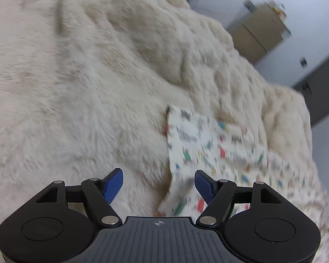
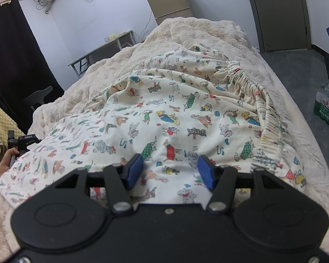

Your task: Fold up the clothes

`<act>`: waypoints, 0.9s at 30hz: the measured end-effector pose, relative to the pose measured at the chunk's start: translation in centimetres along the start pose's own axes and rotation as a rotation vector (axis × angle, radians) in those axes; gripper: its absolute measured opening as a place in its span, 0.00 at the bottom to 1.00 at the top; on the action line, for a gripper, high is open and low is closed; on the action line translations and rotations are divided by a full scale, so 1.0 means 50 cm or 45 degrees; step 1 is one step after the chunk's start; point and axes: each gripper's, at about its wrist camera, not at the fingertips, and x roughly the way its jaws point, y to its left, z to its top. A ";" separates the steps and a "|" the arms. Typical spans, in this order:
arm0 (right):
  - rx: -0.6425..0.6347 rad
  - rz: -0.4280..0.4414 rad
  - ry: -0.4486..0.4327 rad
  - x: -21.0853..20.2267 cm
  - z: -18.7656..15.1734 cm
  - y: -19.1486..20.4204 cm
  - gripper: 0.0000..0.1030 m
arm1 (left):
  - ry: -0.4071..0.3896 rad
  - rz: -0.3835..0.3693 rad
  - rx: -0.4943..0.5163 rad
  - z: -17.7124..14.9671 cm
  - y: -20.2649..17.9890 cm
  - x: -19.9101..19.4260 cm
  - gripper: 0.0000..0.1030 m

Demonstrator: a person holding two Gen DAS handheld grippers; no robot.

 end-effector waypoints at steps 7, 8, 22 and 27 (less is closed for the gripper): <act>-0.013 0.016 0.021 -0.019 0.027 -0.009 0.54 | -0.128 0.269 0.222 -0.028 -0.094 -0.048 0.75; -0.025 0.012 0.029 -0.029 0.038 -0.008 0.54 | -0.138 0.244 0.257 -0.036 -0.100 -0.065 0.76; -0.621 0.149 0.015 -0.093 0.155 0.119 0.69 | -0.152 0.333 1.009 -0.345 -0.230 -0.296 0.84; -0.736 0.191 -0.039 -0.137 0.075 0.154 0.71 | -0.110 0.429 1.424 -0.509 -0.217 -0.358 0.87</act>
